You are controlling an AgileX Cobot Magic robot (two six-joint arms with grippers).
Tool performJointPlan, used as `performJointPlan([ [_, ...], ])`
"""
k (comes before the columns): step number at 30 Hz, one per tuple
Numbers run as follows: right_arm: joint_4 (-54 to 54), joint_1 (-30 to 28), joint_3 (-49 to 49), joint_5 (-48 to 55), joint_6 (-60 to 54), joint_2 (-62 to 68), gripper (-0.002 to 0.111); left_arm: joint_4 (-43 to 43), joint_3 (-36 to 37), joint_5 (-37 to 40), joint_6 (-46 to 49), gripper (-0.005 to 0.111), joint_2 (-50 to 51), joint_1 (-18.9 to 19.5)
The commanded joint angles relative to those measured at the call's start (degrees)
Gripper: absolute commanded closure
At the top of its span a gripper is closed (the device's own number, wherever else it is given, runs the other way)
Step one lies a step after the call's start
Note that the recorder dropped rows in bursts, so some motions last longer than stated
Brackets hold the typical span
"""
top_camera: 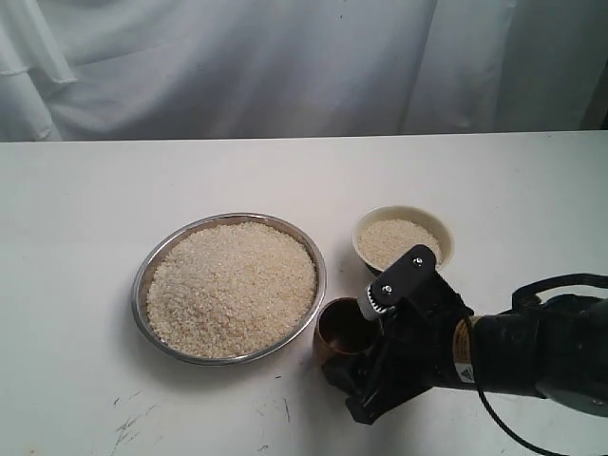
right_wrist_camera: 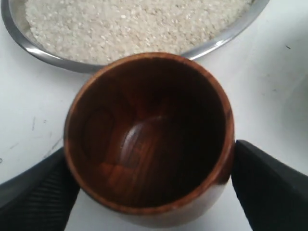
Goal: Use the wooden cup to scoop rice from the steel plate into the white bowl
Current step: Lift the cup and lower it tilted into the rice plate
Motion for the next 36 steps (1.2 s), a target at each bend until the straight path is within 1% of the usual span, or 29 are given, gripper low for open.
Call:
performJointPlan([
  [1,-10.29,0.04,-3.24,17.38,10.99,-5.42,0.108,-0.02,0.28,-0.33,0.06,0.107,-0.24,-0.21],
  [2,-13.66,0.04,-4.96,23.67,15.82,-7.47,0.108,-0.02,0.28,-0.33,0.06,0.107,-0.24,-0.21],
  [3,-13.93,0.04,-5.95,26.08,16.26,-8.54,0.108,-0.02,0.28,-0.33,0.06,0.107,-0.24,-0.21],
  [5,-12.37,1.72,-9.80,34.76,13.38,-10.74,0.108,-0.02,0.28,-0.33,0.06,0.107,-0.24,-0.21],
  [6,-5.30,3.67,-13.16,41.40,2.39,-11.03,0.108,-0.02,0.28,-0.33,0.06,0.107,-0.24,-0.21],
  [7,1.00,4.67,-15.42,45.22,-6.40,-10.90,0.108,-0.02,0.28,-0.33,0.06,0.107,-0.24,-0.21],
  [9,28.40,5.81,-25.87,63.71,-42.68,-8.30,0.108,-0.02,0.28,-0.33,0.06,0.107,-0.24,-0.21],
  [10,32.72,5.68,-29.16,68.95,-47.65,-7.12,0.108,-0.02,0.28,-0.33,0.06,0.107,-0.24,-0.21],
  [11,34.56,5.67,-35.83,76.34,-48.85,-4.57,0.108,-0.02,0.28,-0.33,0.06,0.107,-0.24,-0.21],
  [12,34.37,5.67,-39.13,79.70,-49.00,-2.97,0.108,-0.02,0.28,-0.33,0.06,0.107,-0.24,-0.21],
  [13,33.78,5.67,-45.03,85.16,-51.03,0.36,0.108,-0.02,0.28,-0.33,0.06,0.107,-0.24,-0.21],
  [14,33.78,5.77,-48.19,87.93,-52.18,2.51,0.108,-0.02,0.28,-0.33,0.06,0.107,-0.24,-0.21],
  [15,33.13,6.02,-53.75,92.74,-53.33,6.82,0.108,-0.02,0.28,-0.33,0.06,0.107,-0.24,-0.21],
  [17,26.55,7.45,-59.56,95.07,-54.45,11.85,0.108,-0.02,0.28,-0.33,0.06,0.107,-0.24,-0.21],
  [20,12.46,10.22,-66.64,95.07,-53.38,18.30,0.108,-0.02,0.28,-0.33,0.06,0.107,-0.24,-0.21],
  [21,10.60,11.04,-68.04,95.07,-53.37,19.50,0.108,-0.02,0.28,-0.33,0.06,0.107,-0.24,-0.21],
  [22,9.51,12.10,-69.25,95.07,-53.82,20.46,0.108,-0.02,0.28,-0.33,0.06,0.107,-0.24,-0.21],
  [26,6.44,16.38,-71.91,95.07,-63.85,22.96,0.108,-0.02,0.28,-0.33,0.06,0.107,-0.24,-0.21],
  [33,2.47,20.48,-71.91,94.95,-63.01,24.13,0.108,-0.02,0.28,-0.33,0.06,0.107,-0.24,-0.21],
  [36,-0.18,20.89,-71.91,92.09,-63.01,24.13,0.108,-0.02,0.28,-0.33,0.06,0.107,-0.24,-0.21],
])
